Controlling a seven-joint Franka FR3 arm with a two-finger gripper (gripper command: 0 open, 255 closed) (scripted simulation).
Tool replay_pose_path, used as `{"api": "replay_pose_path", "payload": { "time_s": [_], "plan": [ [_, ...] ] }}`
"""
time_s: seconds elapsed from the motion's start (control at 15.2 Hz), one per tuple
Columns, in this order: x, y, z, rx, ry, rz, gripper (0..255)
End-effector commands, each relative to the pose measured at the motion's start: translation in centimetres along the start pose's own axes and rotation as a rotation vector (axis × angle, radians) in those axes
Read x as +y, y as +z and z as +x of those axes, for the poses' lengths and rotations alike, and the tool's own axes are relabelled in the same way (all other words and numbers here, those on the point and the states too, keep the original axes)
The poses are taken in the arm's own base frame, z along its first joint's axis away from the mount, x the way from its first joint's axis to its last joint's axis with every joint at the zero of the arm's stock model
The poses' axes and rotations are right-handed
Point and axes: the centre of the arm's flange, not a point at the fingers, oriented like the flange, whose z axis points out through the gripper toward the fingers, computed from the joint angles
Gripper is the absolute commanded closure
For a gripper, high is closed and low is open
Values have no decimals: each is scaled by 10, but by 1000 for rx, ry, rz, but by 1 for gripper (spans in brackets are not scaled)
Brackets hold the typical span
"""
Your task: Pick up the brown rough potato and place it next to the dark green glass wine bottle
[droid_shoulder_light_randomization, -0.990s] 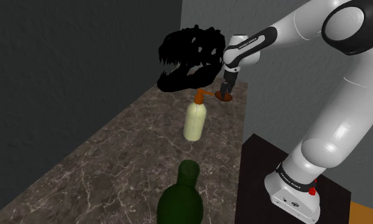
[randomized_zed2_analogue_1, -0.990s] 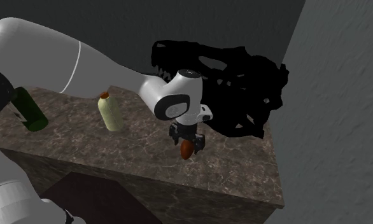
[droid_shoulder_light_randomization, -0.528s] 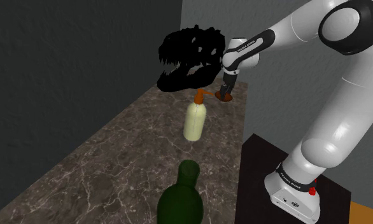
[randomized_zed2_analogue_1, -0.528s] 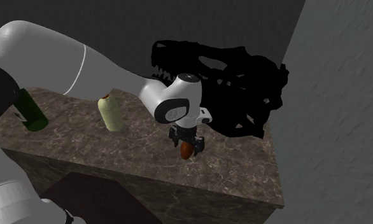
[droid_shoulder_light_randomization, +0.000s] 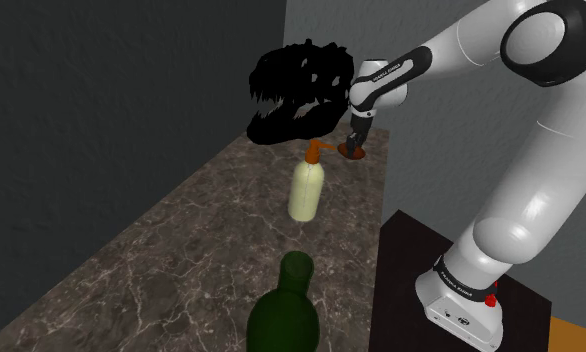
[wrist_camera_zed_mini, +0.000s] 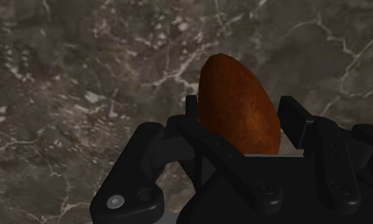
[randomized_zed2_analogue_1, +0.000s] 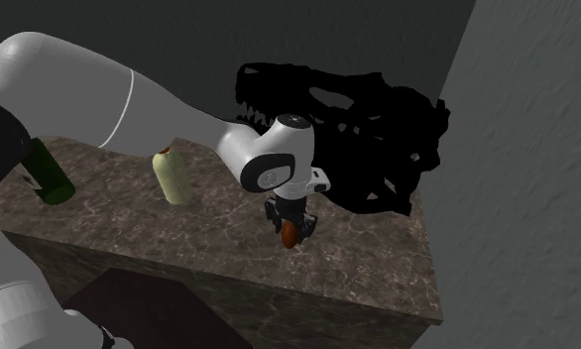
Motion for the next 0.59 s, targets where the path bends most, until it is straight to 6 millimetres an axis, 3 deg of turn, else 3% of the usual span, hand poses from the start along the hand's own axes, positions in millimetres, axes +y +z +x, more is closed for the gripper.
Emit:
{"api": "replay_pose_path", "payload": {
  "time_s": [0.0, 0.2, 0.53],
  "plan": [
    [0, 0, 0, 0, -1, 0, 255],
    [0, 0, 0, 0, -1, 0, 255],
    [0, -26, -2, 0, -1, 0, 255]
  ]
}}
